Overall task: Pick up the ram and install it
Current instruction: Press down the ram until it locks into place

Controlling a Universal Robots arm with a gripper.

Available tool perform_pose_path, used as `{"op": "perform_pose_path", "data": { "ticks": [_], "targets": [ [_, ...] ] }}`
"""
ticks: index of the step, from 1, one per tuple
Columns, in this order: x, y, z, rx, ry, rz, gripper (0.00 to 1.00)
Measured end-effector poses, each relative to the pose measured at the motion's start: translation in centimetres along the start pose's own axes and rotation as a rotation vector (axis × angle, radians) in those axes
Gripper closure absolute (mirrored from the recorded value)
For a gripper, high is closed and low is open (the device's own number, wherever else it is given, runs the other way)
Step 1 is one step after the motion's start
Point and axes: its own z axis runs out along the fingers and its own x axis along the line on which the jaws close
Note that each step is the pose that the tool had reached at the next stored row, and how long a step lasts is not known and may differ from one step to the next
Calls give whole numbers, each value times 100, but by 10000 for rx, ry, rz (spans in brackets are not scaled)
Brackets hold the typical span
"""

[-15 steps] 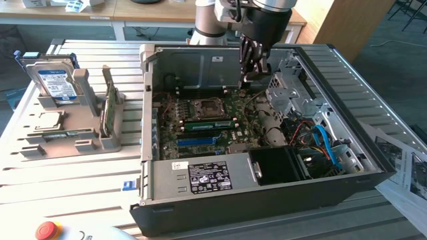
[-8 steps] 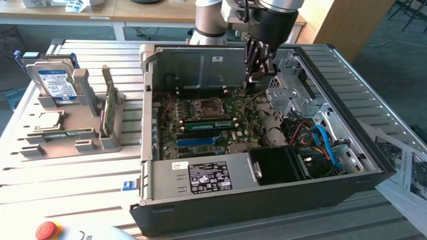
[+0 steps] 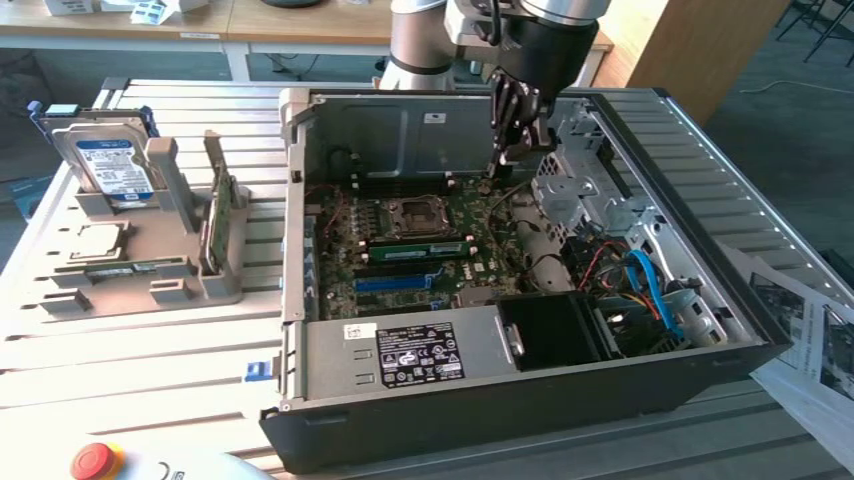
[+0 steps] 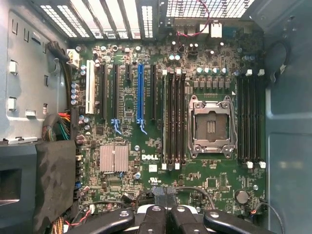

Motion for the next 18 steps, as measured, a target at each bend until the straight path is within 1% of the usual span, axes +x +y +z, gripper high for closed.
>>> {"op": "perform_pose_path", "data": {
  "ticks": [7,18],
  "targets": [
    [0,-2,45,0,-1,0,90],
    [-1,-8,208,1,-1,0,90]
  ]
}}
